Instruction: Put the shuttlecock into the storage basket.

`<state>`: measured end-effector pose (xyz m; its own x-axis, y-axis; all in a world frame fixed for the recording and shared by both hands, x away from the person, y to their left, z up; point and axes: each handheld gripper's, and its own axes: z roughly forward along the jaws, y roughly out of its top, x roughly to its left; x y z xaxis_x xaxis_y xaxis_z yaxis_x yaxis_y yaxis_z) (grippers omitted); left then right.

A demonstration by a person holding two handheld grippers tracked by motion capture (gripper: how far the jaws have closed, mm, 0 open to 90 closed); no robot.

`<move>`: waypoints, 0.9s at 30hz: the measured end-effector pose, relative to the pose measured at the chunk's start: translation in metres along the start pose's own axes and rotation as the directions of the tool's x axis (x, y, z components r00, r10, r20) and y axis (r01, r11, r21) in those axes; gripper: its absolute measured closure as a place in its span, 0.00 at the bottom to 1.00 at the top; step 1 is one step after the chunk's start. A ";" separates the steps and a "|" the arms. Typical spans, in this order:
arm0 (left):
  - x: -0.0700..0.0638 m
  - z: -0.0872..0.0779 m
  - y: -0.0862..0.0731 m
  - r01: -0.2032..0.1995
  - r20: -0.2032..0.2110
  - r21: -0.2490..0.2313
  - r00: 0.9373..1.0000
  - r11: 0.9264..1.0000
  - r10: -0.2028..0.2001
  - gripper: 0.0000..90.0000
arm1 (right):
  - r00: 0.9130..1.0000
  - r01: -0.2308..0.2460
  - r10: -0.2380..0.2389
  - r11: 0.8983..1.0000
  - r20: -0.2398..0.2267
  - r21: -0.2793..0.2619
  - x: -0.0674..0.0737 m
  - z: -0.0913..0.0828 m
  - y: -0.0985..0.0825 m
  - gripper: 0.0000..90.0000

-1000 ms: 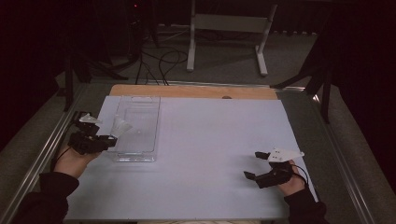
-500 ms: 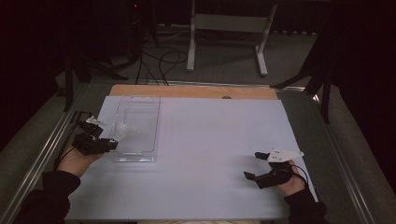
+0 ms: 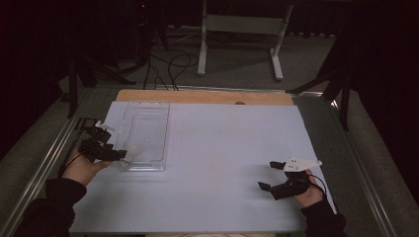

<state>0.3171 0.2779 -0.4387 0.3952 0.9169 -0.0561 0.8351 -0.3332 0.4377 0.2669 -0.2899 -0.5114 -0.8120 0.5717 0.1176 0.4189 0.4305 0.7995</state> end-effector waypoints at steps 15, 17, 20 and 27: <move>-0.010 -0.005 0.012 -0.055 0.107 -0.021 0.993 0.998 0.057 0.03 | 1.000 -0.005 0.005 1.000 -0.005 -0.005 0.000 0.000 -0.001 0.10; -0.013 -0.005 0.014 -0.067 0.114 -0.037 0.991 0.997 0.071 0.01 | 1.000 -0.009 0.009 1.000 -0.012 -0.008 0.000 0.000 -0.001 0.10; -0.017 -0.005 0.018 -0.082 0.120 -0.054 0.989 0.995 0.088 0.00 | 1.000 -0.009 0.008 1.000 -0.016 -0.008 0.000 0.001 -0.002 0.10; -0.029 -0.006 0.026 -0.142 0.112 -0.137 0.981 0.980 0.158 0.00 | 1.000 -0.010 0.010 1.000 -0.019 -0.010 0.000 0.000 -0.002 0.10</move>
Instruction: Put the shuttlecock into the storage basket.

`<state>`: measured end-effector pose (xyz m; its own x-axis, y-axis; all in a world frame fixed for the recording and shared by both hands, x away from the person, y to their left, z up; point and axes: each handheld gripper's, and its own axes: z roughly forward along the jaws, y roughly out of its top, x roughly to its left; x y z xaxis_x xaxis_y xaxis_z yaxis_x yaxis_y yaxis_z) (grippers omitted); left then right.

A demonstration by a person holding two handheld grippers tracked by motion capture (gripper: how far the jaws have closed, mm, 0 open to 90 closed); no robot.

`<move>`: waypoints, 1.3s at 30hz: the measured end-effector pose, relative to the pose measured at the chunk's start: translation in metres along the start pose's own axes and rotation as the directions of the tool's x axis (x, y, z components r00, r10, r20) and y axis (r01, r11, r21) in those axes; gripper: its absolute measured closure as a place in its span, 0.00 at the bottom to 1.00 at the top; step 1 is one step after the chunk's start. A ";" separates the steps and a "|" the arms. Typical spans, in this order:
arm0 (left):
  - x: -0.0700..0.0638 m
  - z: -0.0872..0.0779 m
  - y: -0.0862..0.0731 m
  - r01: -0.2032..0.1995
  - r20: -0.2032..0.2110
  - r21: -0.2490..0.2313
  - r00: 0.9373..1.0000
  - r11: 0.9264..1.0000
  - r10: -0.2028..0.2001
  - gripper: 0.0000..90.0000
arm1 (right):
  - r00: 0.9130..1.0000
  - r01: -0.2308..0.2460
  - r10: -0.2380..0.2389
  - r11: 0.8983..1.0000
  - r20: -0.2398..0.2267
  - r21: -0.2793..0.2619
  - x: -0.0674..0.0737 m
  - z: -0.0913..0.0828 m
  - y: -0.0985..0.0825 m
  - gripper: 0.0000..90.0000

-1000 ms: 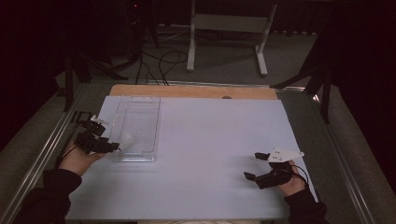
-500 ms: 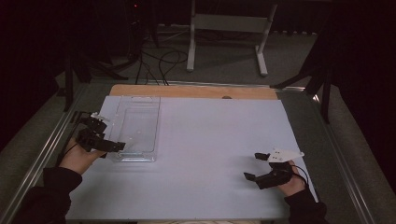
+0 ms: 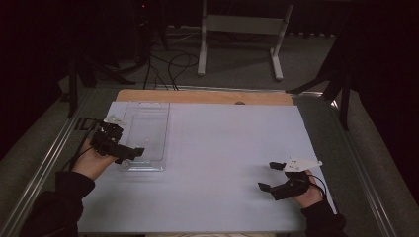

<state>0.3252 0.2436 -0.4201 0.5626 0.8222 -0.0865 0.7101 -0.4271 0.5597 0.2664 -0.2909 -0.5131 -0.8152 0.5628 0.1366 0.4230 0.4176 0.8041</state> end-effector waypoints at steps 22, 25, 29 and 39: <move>-0.036 0.018 0.037 -0.119 0.091 -0.086 0.988 0.989 0.127 0.00 | 0.998 -0.029 0.027 0.999 0.054 0.036 -0.002 -0.002 -0.002 0.10; -0.045 0.019 0.042 -0.151 0.105 -0.093 0.981 0.984 0.160 0.00 | 0.998 -0.034 0.032 0.998 0.048 0.044 -0.002 -0.001 -0.002 0.10; -0.056 0.023 0.048 -0.175 0.140 -0.110 0.972 0.978 0.190 0.00 | 0.999 -0.030 0.028 0.999 0.046 0.046 -0.002 -0.001 -0.001 0.10; -0.084 0.029 0.057 -0.240 0.194 -0.166 0.943 0.956 0.270 0.00 | 0.999 -0.029 0.028 0.998 0.034 0.053 0.000 -0.002 0.000 0.10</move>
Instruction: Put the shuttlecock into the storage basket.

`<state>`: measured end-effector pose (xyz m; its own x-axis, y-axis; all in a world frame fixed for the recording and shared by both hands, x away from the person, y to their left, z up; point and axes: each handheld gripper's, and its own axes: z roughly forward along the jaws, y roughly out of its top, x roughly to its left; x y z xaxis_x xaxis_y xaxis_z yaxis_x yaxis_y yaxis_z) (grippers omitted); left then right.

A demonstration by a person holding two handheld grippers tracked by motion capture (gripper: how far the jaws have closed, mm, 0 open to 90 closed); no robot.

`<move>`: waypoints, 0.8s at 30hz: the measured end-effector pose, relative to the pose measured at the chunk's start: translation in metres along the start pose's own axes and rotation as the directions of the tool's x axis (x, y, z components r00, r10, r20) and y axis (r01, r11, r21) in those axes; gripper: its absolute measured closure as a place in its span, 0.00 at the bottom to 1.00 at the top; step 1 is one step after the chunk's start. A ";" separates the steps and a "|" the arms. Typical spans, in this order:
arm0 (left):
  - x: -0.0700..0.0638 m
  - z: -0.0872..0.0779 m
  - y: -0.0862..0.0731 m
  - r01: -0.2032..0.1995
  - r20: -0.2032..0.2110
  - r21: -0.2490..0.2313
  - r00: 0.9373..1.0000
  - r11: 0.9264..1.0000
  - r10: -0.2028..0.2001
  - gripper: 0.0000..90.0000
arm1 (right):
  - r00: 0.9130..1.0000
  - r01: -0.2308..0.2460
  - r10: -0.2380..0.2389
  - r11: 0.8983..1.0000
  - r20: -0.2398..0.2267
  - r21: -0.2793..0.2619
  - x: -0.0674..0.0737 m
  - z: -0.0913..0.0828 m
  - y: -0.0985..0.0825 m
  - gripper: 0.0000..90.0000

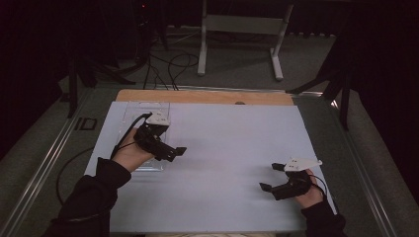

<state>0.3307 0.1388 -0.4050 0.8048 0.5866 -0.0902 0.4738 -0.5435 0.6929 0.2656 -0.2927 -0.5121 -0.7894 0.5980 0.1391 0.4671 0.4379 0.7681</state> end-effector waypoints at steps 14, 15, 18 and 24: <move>-0.036 0.028 0.006 -0.100 0.118 -0.005 0.988 0.995 0.100 0.00 | 1.000 0.022 -0.022 1.000 0.009 -0.018 0.001 0.000 0.000 0.10; -0.038 0.029 0.005 -0.107 0.120 -0.010 0.987 0.994 0.107 0.00 | 1.000 0.024 -0.024 1.000 0.015 -0.017 0.001 0.000 0.000 0.10; -0.043 0.033 0.003 -0.122 0.138 -0.001 0.983 0.993 0.121 0.00 | 0.999 0.035 -0.034 0.999 0.020 -0.039 0.001 -0.001 0.000 0.10; -0.050 0.040 -0.004 -0.133 0.151 -0.002 0.980 0.991 0.132 0.00 | 0.999 0.050 -0.049 0.997 0.014 -0.063 0.002 -0.001 0.000 0.10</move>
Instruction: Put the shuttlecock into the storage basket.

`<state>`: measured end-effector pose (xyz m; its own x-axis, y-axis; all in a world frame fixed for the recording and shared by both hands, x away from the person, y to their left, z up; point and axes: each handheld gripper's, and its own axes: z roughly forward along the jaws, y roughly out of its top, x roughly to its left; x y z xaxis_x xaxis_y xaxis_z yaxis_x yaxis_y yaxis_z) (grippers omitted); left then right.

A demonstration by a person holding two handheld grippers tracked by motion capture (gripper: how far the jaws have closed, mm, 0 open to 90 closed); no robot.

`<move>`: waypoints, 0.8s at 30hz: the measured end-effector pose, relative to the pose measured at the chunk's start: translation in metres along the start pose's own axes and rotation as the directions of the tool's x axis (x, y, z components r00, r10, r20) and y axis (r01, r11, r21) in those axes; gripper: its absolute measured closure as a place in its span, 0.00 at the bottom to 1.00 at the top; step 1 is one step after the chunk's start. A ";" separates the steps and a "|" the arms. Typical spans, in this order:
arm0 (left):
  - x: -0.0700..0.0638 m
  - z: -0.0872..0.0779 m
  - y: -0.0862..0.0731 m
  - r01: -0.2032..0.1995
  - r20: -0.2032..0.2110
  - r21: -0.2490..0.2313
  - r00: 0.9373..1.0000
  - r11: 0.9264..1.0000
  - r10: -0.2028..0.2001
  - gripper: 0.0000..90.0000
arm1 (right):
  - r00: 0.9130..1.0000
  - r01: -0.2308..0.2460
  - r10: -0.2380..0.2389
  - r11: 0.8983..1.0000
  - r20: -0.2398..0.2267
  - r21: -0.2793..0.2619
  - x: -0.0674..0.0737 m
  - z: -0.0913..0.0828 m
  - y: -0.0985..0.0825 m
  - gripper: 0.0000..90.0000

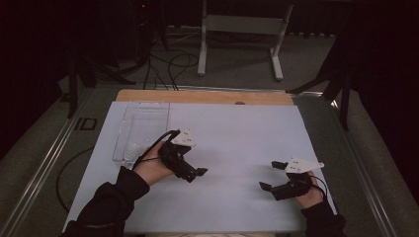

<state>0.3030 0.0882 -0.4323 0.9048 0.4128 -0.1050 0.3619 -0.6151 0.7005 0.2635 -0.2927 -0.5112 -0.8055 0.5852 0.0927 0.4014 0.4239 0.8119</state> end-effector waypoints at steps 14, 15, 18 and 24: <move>-0.013 0.013 -0.029 -0.048 0.052 -0.007 0.997 0.999 0.048 0.00 | 0.999 0.011 -0.010 1.000 -0.037 0.013 0.001 0.003 -0.001 0.10; -0.013 0.013 -0.029 -0.048 0.052 -0.007 0.997 0.999 0.048 0.00 | 0.999 0.012 -0.012 1.000 -0.037 0.011 0.001 0.003 -0.001 0.10; -0.017 0.015 -0.041 -0.087 0.050 0.005 0.995 0.996 0.086 0.00 | 0.999 0.012 -0.011 1.000 -0.052 0.010 0.002 0.003 -0.001 0.10; -0.018 0.015 -0.054 -0.085 0.062 0.012 0.994 0.996 0.085 0.00 | 0.998 0.016 -0.015 1.000 -0.069 0.013 0.003 0.006 -0.002 0.10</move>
<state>0.2706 0.1040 -0.4793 0.9443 0.3168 -0.0890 0.2860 -0.6562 0.6982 0.2628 -0.2877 -0.5162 -0.8394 0.5300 0.1202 0.3943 0.4418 0.8058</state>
